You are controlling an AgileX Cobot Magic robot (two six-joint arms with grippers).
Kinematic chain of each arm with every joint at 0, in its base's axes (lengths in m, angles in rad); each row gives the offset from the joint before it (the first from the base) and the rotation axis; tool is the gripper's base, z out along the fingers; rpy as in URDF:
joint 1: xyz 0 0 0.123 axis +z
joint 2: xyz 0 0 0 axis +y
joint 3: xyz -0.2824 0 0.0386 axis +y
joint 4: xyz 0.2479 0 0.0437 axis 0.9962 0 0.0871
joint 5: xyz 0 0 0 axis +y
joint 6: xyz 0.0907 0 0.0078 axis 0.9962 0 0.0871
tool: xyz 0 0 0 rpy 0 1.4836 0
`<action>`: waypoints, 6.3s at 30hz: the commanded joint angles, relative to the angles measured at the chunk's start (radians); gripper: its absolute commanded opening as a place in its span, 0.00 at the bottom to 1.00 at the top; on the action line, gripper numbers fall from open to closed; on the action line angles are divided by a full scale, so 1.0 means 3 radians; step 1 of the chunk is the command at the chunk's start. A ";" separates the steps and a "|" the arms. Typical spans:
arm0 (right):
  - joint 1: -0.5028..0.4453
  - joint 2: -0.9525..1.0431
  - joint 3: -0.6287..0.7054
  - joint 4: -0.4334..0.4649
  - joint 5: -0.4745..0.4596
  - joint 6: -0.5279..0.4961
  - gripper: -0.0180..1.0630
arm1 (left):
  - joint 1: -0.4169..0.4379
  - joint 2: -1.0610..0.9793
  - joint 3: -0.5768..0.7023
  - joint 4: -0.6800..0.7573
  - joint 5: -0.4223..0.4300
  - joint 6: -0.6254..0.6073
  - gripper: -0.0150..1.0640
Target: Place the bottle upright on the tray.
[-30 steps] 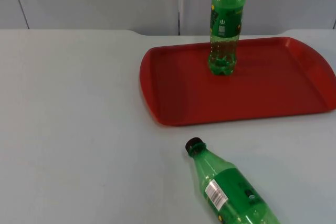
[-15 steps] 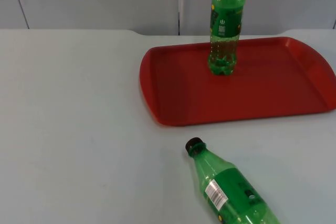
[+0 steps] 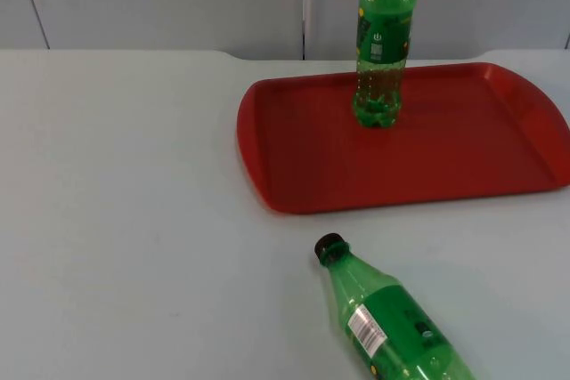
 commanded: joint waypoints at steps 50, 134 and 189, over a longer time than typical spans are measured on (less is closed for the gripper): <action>0.0000 -0.0003 0.0003 0.0011 -0.0021 -0.0023 0.99 | -0.1558 -0.3188 0.3874 -0.0013 -0.1717 0.0338 0.80; 0.0000 -0.0003 0.0003 0.0011 -0.0027 -0.0023 0.99 | -0.1586 -0.5111 0.5016 0.1009 0.0364 -0.0516 0.99; 0.0000 0.1770 -0.0811 0.0124 -0.0234 -0.0300 0.99 | -0.1586 -0.5111 0.5016 0.1009 0.0364 -0.0516 0.99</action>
